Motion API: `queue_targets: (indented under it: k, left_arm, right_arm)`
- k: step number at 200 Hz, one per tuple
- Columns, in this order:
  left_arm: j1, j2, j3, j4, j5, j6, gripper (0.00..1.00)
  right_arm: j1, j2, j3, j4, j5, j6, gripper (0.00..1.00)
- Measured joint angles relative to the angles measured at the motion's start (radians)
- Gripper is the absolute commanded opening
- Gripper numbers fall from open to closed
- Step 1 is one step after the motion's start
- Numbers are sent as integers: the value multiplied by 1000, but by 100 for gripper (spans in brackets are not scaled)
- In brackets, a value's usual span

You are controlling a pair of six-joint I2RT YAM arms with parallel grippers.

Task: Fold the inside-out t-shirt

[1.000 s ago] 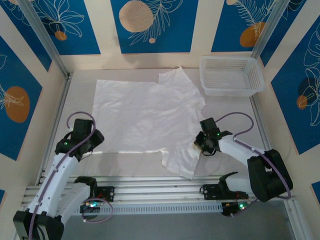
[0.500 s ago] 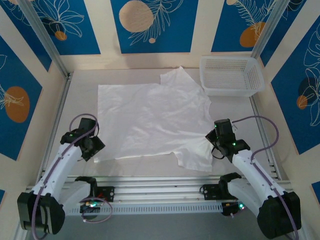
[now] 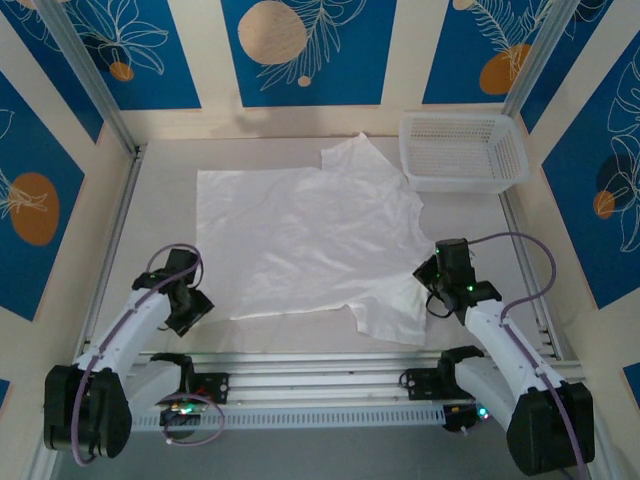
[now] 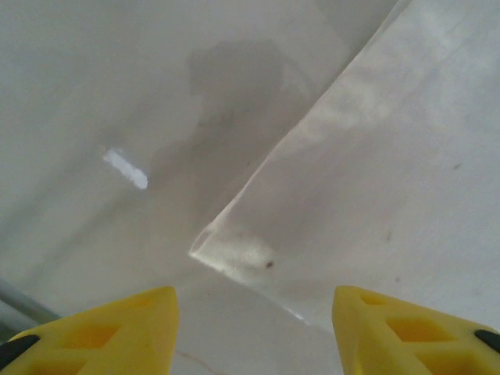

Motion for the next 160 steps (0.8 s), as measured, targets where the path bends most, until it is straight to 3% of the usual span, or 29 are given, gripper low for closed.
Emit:
queue_targets:
  k: [38,97,160]
  left_arm:
    - [2,24,-8,13,-62,-16,47]
    - [4,51,-72,61,-65,-16,49]
    - [6,82,-69,100,-65,-42,14]
  right_arm:
    - [-10,2,0,18,-17,-15,0]
    - [-11,0,1,21,-31,-19,0]
    - [-11,-21,1,-1,-32,-22,1]
